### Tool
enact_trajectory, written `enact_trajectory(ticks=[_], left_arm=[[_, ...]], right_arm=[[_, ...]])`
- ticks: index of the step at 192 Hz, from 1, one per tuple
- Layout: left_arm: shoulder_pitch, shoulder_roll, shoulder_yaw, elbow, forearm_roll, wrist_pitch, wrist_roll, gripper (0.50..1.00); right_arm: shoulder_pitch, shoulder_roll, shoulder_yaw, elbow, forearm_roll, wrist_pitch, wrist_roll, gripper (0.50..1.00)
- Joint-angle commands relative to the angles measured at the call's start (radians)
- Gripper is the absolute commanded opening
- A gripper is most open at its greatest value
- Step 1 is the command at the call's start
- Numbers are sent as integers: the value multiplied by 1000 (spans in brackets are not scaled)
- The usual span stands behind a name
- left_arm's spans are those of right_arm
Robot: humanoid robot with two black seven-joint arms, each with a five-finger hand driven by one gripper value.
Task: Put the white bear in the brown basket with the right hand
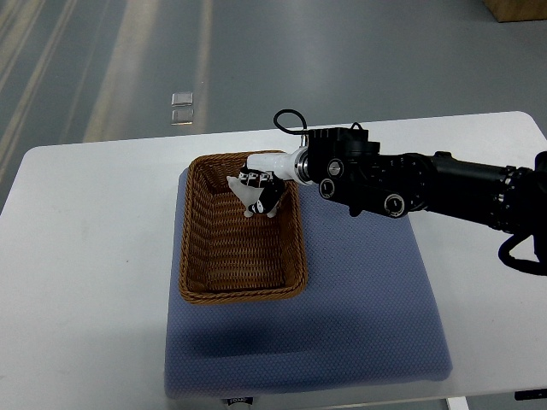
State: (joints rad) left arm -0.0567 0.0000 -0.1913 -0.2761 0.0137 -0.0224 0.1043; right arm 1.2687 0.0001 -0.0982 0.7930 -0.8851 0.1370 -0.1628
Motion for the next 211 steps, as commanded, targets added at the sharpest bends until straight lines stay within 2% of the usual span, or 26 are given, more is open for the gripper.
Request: enact_trajectory(ticks=[1, 63, 68, 79, 88, 102, 111, 125, 132, 165, 211], left_arm=[[0, 0, 0, -3, 0, -1, 0, 1000], [0, 0, 0, 0, 0, -1, 0, 1000], [0, 0, 0, 0, 0, -1, 0, 1000], [0, 0, 0, 2, 0, -1, 0, 1000], [0, 0, 0, 2, 0, -1, 0, 1000], [0, 0, 0, 2, 0, -1, 0, 1000], [0, 0, 1, 2, 0, -1, 0, 1000], [0, 0, 1, 2, 0, -1, 0, 1000], [0, 0, 1, 2, 0, -1, 0, 1000], [0, 0, 1, 2, 0, -1, 0, 1000], [0, 0, 0, 2, 0, -1, 0, 1000]], right_arm=[[-11, 0, 3, -1, 1, -4, 9, 607], [-20, 0, 12, -1, 5, -8, 11, 650], [-22, 0, 12, -1, 6, -10, 12, 678], [-22, 0, 12, 0, 8, -10, 14, 701], [-23, 0, 14, 0, 12, -8, 17, 766], [-23, 0, 14, 0, 14, -7, 20, 797], [-23, 0, 14, 0, 17, -5, 20, 846], [-22, 0, 15, 2, 18, -2, 20, 870], [-20, 0, 15, 2, 18, -2, 20, 899], [0, 0, 43, 5, 20, -2, 20, 907], [31, 0, 321, 3, 23, -7, 35, 909]])
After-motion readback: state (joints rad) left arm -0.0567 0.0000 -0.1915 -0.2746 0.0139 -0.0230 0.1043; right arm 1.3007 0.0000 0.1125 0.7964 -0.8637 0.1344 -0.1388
